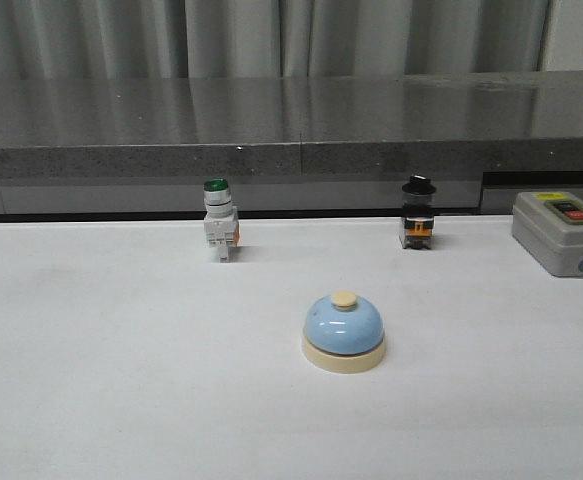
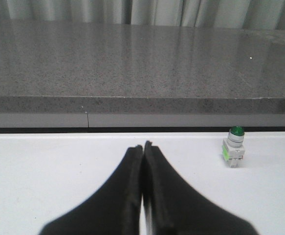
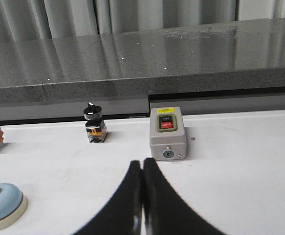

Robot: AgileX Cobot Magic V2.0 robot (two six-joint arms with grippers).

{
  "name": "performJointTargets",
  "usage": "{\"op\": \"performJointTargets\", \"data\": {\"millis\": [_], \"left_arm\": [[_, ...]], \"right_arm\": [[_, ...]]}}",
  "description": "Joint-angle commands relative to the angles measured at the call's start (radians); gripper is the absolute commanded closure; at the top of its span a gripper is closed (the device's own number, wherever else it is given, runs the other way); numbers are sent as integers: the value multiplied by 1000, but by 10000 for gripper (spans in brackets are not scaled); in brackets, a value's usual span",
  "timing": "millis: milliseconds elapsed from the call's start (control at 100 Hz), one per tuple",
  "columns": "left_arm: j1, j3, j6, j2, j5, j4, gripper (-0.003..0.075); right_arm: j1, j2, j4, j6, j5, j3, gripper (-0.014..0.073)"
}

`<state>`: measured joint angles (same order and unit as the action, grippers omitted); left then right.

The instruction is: Place and press bell with both arms

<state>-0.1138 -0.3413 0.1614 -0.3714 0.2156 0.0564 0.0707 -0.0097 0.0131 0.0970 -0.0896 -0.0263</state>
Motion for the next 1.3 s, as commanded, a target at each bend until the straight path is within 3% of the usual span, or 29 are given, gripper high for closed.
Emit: {"op": "performJointTargets", "data": {"millis": [0,450,660,1290], "left_arm": [[-9,34,13,51,-105,10,741],[92,313,13,408,-136,11,741],[92,384,13,405,-274,-1,741],[92,384,13,405,-274,-17,741]], "right_arm": [[-8,-15,-2,-4,84,14,654],[-8,-15,-2,-4,84,14,654],[-8,-15,-2,-4,84,14,654],[-8,-15,-2,-4,84,14,654]]}}
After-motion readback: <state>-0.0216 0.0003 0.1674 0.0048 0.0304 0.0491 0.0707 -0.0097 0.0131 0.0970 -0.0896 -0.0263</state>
